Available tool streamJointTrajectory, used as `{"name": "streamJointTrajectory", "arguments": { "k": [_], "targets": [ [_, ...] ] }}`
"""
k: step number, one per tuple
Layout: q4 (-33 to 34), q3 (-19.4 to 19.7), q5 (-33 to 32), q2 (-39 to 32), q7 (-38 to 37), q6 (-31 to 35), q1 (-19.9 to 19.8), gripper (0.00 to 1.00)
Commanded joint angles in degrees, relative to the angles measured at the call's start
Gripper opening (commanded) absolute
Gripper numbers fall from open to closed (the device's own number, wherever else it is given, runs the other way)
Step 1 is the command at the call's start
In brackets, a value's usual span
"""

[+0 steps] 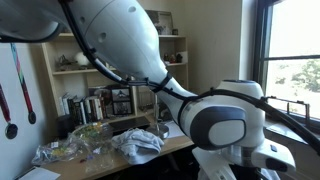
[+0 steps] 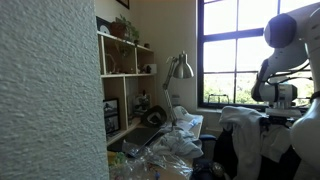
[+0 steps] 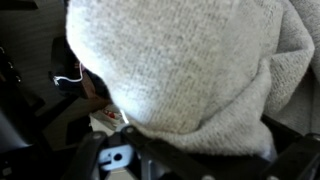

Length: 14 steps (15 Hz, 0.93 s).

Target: Pull the chair out of the desk

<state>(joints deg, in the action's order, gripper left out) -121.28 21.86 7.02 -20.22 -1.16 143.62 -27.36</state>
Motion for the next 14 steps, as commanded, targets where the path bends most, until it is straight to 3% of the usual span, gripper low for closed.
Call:
{"name": "streamJointTrajectory", "arguments": {
  "k": [1,9,14],
  "targets": [
    [3.7,0.8,0.1,-5.0,1.7,-0.9,-2.6,1.0],
    [4.5,-0.3,-3.1,-2.8,1.4,-0.8,0.8,1.0],
    [1.2,2.4,-12.4,3.3,-4.8,-1.8,6.6,1.0]
  ]
}}
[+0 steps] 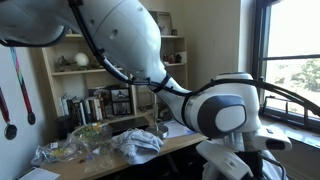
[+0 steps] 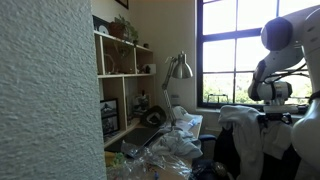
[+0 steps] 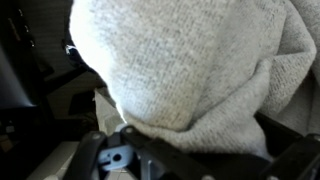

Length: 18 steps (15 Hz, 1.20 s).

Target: Pull the chair out of the desk

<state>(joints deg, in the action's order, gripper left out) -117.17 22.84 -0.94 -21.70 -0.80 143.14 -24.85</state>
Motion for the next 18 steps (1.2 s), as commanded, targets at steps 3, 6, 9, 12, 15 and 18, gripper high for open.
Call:
{"name": "streamJointTrajectory", "arguments": {
  "k": [3,6,9,12,15,18],
  "targets": [
    [-5.4,3.1,-12.0,9.7,-8.7,-2.8,7.9,1.0],
    [-7.7,2.7,-19.0,15.9,-12.2,-3.5,10.5,1.0],
    [-10.7,-0.4,-22.6,23.2,-12.7,-5.0,11.8,1.0],
    [-14.6,-4.7,-21.5,30.2,-11.3,-6.0,12.0,1.0],
    [-18.8,-8.3,-18.2,36.7,-8.3,-5.7,12.1,1.0],
    [-22.0,-10.9,-15.2,42.0,-5.3,-5.9,12.5,1.0]
  ]
}}
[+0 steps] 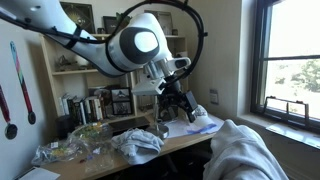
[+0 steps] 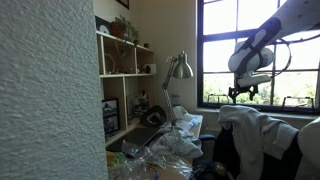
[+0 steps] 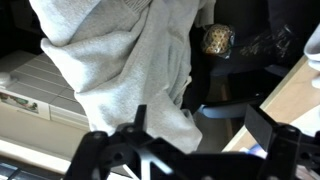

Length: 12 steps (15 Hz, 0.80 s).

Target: Pull the chair out of the desk

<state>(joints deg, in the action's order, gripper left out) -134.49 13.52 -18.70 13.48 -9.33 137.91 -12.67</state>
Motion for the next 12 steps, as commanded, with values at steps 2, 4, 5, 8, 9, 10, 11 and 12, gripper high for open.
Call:
{"name": "streamJointTrajectory", "arguments": {
  "k": [2,4,5,8,9,10,11,12],
  "targets": [
    [-5.7,-2.5,4.1,8.8,4.9,-1.0,0.5,1.0],
    [-6.6,-3.2,5.0,10.3,5.9,-1.4,0.5,1.0],
    [-6.8,-3.4,5.0,10.7,6.2,-1.4,0.4,1.0],
    [-5.7,-3.9,4.4,8.9,5.1,-0.3,-0.3,1.0],
    [-5.8,-4.0,4.5,9.0,5.1,-0.3,-0.3,1.0],
    [-5.9,-4.0,4.5,9.1,5.1,-0.3,-0.3,1.0],
    [-5.9,-4.0,4.5,9.1,5.1,-0.3,-0.3,1.0],
    [-5.9,-4.0,4.5,9.1,5.1,-0.3,-0.3,1.0]
  ]
}}
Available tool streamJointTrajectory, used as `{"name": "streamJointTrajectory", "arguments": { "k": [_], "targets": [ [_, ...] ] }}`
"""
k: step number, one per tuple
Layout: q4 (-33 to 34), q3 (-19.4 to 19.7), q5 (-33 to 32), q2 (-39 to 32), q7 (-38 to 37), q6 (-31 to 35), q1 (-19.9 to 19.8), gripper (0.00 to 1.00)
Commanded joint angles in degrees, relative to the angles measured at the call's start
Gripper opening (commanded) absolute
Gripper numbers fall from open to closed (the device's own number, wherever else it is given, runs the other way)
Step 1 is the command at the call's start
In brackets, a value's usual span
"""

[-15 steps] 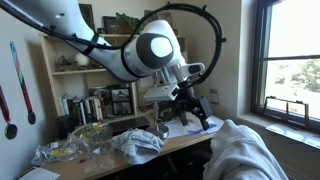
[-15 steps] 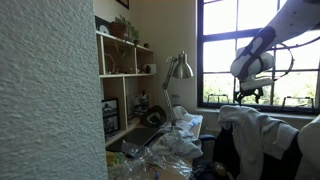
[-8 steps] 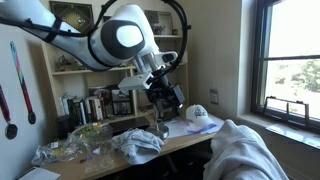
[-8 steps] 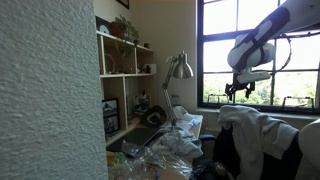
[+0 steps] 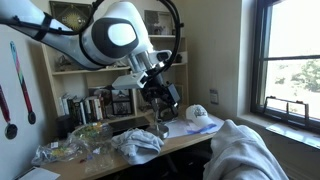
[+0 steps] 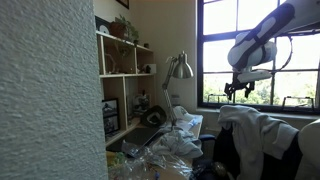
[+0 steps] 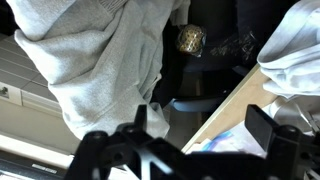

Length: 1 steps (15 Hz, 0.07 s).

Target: Pull the chair out of the desk

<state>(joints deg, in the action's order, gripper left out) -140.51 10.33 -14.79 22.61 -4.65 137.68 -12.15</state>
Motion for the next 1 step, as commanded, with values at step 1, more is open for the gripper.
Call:
{"name": "streamJointTrajectory", "arguments": {
  "k": [1],
  "targets": [
    [0.1,-0.8,0.6,-0.1,0.4,-0.1,-0.8,1.0]
  ]
}}
